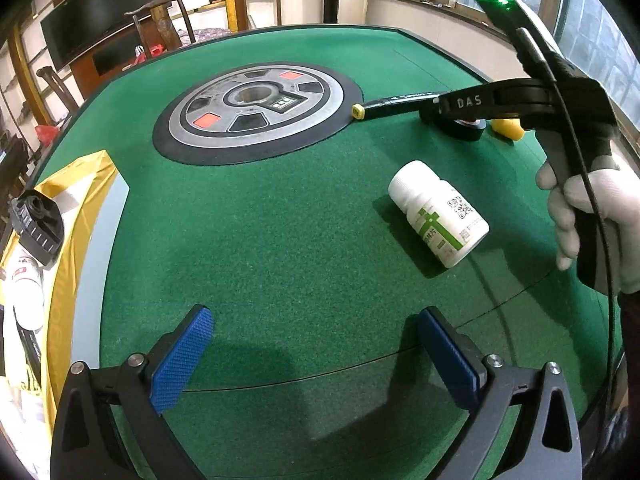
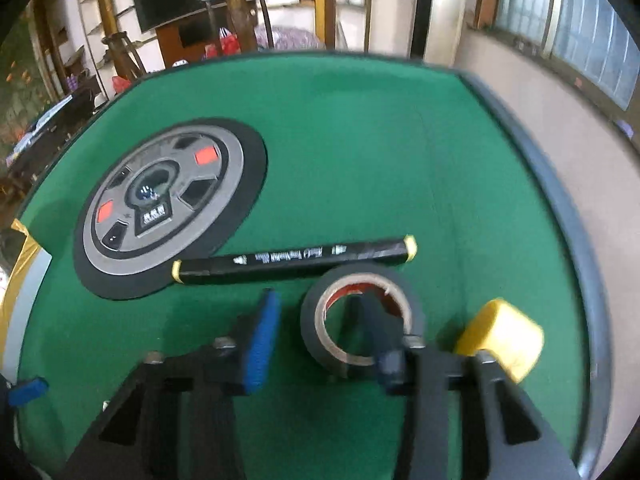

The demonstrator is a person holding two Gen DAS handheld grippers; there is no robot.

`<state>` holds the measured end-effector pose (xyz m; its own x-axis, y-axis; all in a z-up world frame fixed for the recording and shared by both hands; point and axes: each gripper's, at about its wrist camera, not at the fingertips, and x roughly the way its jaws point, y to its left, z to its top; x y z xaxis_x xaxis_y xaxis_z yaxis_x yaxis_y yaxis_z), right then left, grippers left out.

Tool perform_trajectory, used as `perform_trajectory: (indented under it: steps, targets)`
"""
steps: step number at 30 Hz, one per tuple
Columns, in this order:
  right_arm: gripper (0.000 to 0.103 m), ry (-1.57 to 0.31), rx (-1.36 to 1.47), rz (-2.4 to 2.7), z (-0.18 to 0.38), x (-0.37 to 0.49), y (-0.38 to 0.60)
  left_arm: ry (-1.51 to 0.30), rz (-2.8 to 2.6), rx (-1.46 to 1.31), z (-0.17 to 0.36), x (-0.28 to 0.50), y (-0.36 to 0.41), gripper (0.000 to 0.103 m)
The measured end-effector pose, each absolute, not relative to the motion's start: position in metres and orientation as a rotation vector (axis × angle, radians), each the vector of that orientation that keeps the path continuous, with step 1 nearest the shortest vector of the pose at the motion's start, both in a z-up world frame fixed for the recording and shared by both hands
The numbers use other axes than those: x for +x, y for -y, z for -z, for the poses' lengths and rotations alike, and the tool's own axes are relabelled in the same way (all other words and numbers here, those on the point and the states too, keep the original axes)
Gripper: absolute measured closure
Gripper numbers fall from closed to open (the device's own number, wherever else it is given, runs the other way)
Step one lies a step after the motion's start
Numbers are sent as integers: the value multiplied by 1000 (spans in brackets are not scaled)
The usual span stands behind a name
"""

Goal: Organize rigid objects
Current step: 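Grasp the black-and-red tape roll with the right tool while the left tool grasps the white pill bottle, then carry the bottle and tape roll over the tray and open both tools to release them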

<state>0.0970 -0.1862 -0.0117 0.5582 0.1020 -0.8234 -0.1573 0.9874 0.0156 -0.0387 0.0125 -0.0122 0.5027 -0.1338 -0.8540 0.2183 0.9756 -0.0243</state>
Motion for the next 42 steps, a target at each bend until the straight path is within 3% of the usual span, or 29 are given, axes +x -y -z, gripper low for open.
perform_trajectory:
  steps: [3, 14, 23, 26, 28, 29, 30, 42]
  targets:
    - [83, -967, -6, -160, 9, 87, 197, -1023, 215, 93, 13, -38, -12, 1]
    - [83, -891, 241, -278, 12, -22, 219, -969, 295, -88, -12, -38, -11, 1]
    - [84, -882, 329, -280, 13, -20, 234, -976, 299, -21, -5, -3, 43, 2]
    - [84, -875, 359, -276, 13, -21, 240, -970, 296, -12, 4, 1, 49, 17]
    - [84, -876, 382, -283, 13, -19, 243, -960, 301, 16, 4, -2, 53, 38]
    - [84, -876, 389, -287, 14, -19, 244, -959, 316, 17, 2, -4, 53, 57]
    - [84, -876, 395, -290, 14, -18, 245, -968, 322, 9, 1, -4, 51, 65]
    - [86, -862, 387, -266, 15, -18, 242, -847, 311, -115, -50, -62, -17, 65]
